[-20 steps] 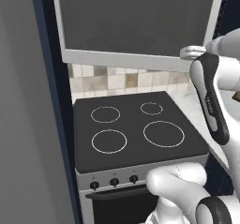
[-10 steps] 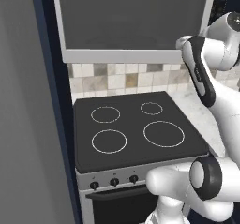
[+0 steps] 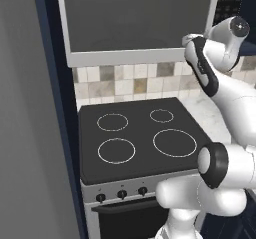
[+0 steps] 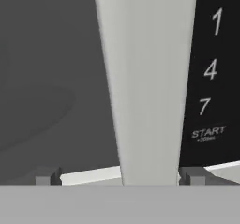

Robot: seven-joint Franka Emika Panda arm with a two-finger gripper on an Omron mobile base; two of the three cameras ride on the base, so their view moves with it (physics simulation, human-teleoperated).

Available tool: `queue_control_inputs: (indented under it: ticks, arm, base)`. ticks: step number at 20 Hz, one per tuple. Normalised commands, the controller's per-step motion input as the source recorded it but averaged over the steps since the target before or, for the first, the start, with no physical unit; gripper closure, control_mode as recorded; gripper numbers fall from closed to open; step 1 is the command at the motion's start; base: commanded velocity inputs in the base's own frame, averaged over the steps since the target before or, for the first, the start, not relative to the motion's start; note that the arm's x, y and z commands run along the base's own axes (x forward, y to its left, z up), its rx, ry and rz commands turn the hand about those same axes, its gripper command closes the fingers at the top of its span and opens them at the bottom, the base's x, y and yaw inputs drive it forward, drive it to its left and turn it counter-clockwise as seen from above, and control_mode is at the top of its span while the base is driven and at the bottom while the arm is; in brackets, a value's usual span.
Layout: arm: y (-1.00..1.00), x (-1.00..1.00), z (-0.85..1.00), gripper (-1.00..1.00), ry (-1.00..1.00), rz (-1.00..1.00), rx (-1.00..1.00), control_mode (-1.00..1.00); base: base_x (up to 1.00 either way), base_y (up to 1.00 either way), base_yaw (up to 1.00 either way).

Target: Close the microwave door.

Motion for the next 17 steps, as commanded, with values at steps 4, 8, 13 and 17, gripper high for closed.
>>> queue_control_inputs:
  ticks: [4, 8, 13, 17]
  arm:
    - [0.0, 0.81, 0.0, -1.0, 0.0, 0.0, -0.12, -1.0]
    - [0.0, 0.71, 0.0, -1.0, 0.0, 0.0, -0.09, -1.0]
    - [0.0, 0.34, -0.12, -1.0, -0.06, 0.0, -0.01, -1.0]
    - [0.0, -0.11, -0.29, -1.0, -0.27, 0.0, 0.0, -1.0]
  base:
    - [0.0, 0.0, 0.0]
    - [0.0, 0.0, 0.0]
    - [0.0, 0.0, 0.0]
    - [0.0, 0.0, 0.0]
